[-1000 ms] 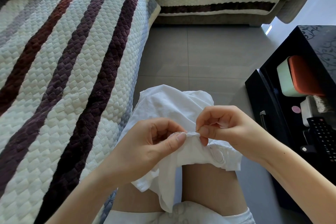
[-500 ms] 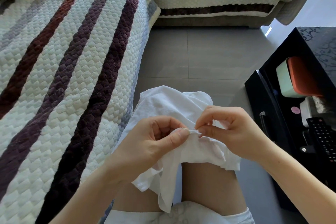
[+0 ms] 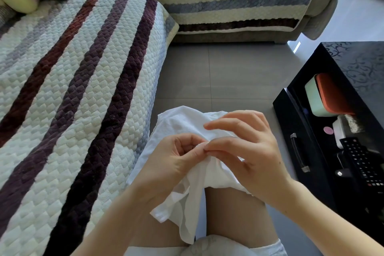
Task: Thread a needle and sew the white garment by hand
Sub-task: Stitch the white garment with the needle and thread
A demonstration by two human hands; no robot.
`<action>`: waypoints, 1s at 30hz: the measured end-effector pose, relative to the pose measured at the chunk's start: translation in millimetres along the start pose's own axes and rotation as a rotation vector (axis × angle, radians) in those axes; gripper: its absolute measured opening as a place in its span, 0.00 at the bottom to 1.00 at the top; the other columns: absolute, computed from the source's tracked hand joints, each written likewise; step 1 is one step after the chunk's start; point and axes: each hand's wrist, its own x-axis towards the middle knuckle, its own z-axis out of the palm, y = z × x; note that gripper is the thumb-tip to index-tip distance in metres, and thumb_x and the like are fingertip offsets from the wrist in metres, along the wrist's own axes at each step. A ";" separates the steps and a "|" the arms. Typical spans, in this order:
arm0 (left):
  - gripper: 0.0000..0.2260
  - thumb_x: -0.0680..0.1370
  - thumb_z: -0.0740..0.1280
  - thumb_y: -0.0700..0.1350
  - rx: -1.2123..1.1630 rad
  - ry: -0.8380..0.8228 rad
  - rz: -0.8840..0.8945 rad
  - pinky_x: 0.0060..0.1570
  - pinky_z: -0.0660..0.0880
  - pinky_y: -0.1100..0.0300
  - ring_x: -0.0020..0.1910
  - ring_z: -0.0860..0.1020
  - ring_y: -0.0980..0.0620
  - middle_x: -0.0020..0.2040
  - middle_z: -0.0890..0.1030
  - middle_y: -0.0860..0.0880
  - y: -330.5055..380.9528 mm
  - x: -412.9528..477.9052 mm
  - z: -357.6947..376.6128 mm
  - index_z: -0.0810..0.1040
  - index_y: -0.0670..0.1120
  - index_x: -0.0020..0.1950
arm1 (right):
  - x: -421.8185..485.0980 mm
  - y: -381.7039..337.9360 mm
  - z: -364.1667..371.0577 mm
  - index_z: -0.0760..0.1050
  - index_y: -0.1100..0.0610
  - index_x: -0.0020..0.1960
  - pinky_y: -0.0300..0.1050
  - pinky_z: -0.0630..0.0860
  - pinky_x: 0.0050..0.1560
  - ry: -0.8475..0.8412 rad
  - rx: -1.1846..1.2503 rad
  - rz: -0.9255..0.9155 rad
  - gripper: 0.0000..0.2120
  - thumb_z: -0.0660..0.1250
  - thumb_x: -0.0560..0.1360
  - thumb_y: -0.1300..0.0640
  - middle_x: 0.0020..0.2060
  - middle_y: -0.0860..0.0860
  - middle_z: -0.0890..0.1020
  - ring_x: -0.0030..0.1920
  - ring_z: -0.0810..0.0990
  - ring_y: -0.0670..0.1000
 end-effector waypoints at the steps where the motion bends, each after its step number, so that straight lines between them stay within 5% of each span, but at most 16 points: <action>1: 0.07 0.70 0.66 0.44 0.004 0.002 0.003 0.36 0.73 0.71 0.34 0.79 0.60 0.34 0.82 0.51 -0.2 -0.8 0.4 0.81 0.42 0.40 | -0.5 -2.3 0.5 0.84 0.57 0.41 0.54 0.71 0.53 0.018 0.025 -0.009 0.09 0.67 0.75 0.58 0.46 0.50 0.83 0.49 0.79 0.54; 5: 0.08 0.70 0.67 0.45 0.062 0.029 0.021 0.34 0.72 0.70 0.33 0.78 0.59 0.33 0.82 0.51 1.8 -5.6 4.8 0.80 0.40 0.41 | -5.5 -14.4 1.7 0.79 0.59 0.44 0.52 0.74 0.54 0.072 0.206 0.037 0.06 0.64 0.76 0.64 0.37 0.53 0.81 0.42 0.78 0.51; 10: 0.05 0.76 0.68 0.41 0.270 0.225 0.034 0.37 0.72 0.64 0.36 0.77 0.53 0.37 0.81 0.44 -13.0 -6.5 5.6 0.81 0.41 0.43 | -0.1 -38.5 -18.4 0.75 0.60 0.45 0.45 0.77 0.48 0.158 0.406 0.097 0.04 0.62 0.77 0.64 0.39 0.52 0.78 0.44 0.80 0.53; 14: 0.04 0.76 0.68 0.41 0.253 0.213 0.034 0.36 0.72 0.69 0.36 0.78 0.58 0.35 0.82 0.51 -13.6 -12.6 4.1 0.82 0.44 0.42 | 4.1 -35.3 -45.5 0.73 0.61 0.42 0.43 0.78 0.36 0.185 0.825 0.465 0.07 0.68 0.74 0.58 0.35 0.56 0.78 0.33 0.80 0.55; 17: 0.04 0.75 0.68 0.42 0.242 0.198 0.064 0.41 0.75 0.68 0.39 0.79 0.57 0.37 0.83 0.51 -10.9 -13.8 1.2 0.82 0.45 0.43 | 0.1 -19.5 -72.8 0.70 0.59 0.41 0.35 0.66 0.23 0.033 1.226 0.831 0.15 0.74 0.67 0.53 0.28 0.52 0.70 0.23 0.66 0.48; 20: 0.04 0.74 0.69 0.43 0.241 0.191 0.083 0.42 0.75 0.67 0.40 0.79 0.56 0.38 0.83 0.49 -10.6 -13.0 -0.7 0.82 0.45 0.44 | -5.1 -3.3 -94.2 0.70 0.61 0.46 0.35 0.63 0.26 -0.131 1.579 0.969 0.06 0.67 0.75 0.60 0.30 0.52 0.64 0.27 0.61 0.46; 22: 0.06 0.72 0.69 0.47 0.264 0.180 0.100 0.42 0.75 0.66 0.40 0.79 0.55 0.39 0.83 0.48 -11.0 -12.6 -0.6 0.83 0.46 0.44 | -1.5 -8.0 -104.3 0.69 0.64 0.53 0.40 0.61 0.30 -0.131 1.548 0.968 0.04 0.56 0.81 0.64 0.33 0.52 0.63 0.30 0.61 0.49; 23: 0.07 0.71 0.68 0.49 0.273 0.169 0.115 0.41 0.75 0.66 0.39 0.79 0.55 0.38 0.83 0.49 -11.0 -12.6 -0.7 0.82 0.47 0.44 | -1.9 -9.8 -99.9 0.71 0.64 0.53 0.39 0.60 0.29 -0.175 1.523 0.961 0.06 0.60 0.79 0.62 0.32 0.52 0.62 0.29 0.61 0.48; 25: 0.08 0.70 0.68 0.49 0.293 0.147 0.145 0.41 0.74 0.67 0.39 0.79 0.56 0.38 0.83 0.50 -10.4 -12.3 0.2 0.82 0.47 0.43 | -2.1 -12.3 -84.3 0.78 0.59 0.49 0.34 0.58 0.25 -0.198 1.103 1.012 0.09 0.72 0.71 0.56 0.27 0.48 0.63 0.25 0.59 0.45; 27: 0.06 0.71 0.68 0.48 0.331 0.124 0.177 0.41 0.74 0.68 0.39 0.79 0.57 0.39 0.83 0.49 -9.9 -12.6 1.3 0.82 0.48 0.43 | 4.0 -20.4 -56.8 0.81 0.52 0.48 0.33 0.59 0.26 -0.203 0.581 0.832 0.05 0.72 0.72 0.58 0.24 0.46 0.63 0.25 0.60 0.44; 30: 0.04 0.75 0.68 0.48 0.399 0.108 0.229 0.39 0.74 0.68 0.37 0.79 0.58 0.38 0.83 0.49 -9.3 -13.0 1.5 0.82 0.51 0.42 | 0.3 -18.7 -28.0 0.81 0.48 0.50 0.32 0.63 0.31 -0.309 0.353 0.700 0.08 0.70 0.74 0.59 0.23 0.44 0.65 0.25 0.64 0.43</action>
